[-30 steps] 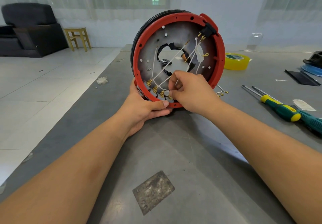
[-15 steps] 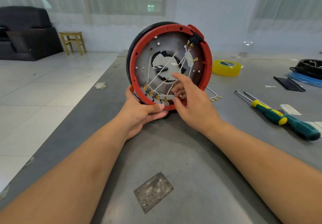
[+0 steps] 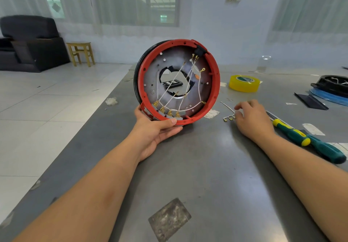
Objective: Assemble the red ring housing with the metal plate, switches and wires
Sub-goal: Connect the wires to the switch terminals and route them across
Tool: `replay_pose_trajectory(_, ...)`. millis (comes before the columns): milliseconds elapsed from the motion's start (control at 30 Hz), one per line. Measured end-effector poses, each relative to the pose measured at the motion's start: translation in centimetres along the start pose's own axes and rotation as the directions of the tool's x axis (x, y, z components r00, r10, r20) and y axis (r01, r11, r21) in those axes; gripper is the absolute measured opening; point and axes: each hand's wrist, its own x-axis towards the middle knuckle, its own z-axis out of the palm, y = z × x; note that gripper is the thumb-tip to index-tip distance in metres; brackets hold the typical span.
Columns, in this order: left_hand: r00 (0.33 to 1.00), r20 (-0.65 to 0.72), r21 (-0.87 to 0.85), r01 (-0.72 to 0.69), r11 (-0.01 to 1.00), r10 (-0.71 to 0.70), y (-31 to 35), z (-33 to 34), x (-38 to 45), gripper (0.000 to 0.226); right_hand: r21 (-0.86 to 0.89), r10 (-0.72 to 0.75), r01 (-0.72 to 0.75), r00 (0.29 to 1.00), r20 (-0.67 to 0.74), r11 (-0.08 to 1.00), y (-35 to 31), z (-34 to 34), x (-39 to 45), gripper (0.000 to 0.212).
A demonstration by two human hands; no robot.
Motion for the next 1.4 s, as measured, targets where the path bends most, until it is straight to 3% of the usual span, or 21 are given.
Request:
replay_pose_trajectory(133,1.000,0.016,-0.003,0.014,1.000,-0.014,0.2,-0.1,-0.1,0.083,-0.055,-0.035,0.044,0.987,0.157,0.997,0.0,0.5,0.4,0.030)
replay_pose_trajectory(267,1.000,0.018,0.000,0.021,1.000,-0.021,0.3,0.0,-0.2,0.080,-0.059,-0.075,0.085,0.986,0.151,0.995,-0.3,0.1,0.1,0.023)
replay_pose_trajectory(433,1.000,0.000,-0.033,0.019,0.999,-0.019,0.4,0.0,-0.3,0.078,0.071,-0.200,0.190,0.966,0.166,0.979,-2.8,-0.2,-1.8,0.021)
replay_pose_trajectory(567,1.000,0.000,-0.044,0.023,0.999,-0.023,0.5,-0.1,-0.4,0.074,0.130,-0.348,0.326,0.911,0.221,0.936,-6.2,-0.1,-3.5,0.032)
replay_pose_trajectory(700,1.000,-0.003,-0.110,0.029,0.994,-0.030,0.7,-0.2,-0.6,0.069,0.177,-0.495,0.467,0.848,0.187,0.866,-8.7,-0.2,-5.0,0.028)
replay_pose_trajectory(1033,0.998,-0.007,-0.134,0.067,0.989,-0.068,0.9,-0.2,-0.8,0.053,0.313,-0.685,0.624,0.716,0.138,0.716,-9.3,-0.8,-5.5,0.014)
replay_pose_trajectory(1167,0.997,-0.052,-0.079,0.045,0.996,-0.049,0.7,0.0,-0.9,0.054,0.389,-0.656,0.603,0.755,0.004,0.696,-9.6,-0.8,-5.5,0.012)
replay_pose_trajectory(1400,0.998,-0.060,0.019,-0.006,1.000,0.007,0.7,1.2,-1.5,0.053,0.615,-0.438,0.439,0.884,-0.165,0.654,-11.1,-1.3,-5.3,0.009)
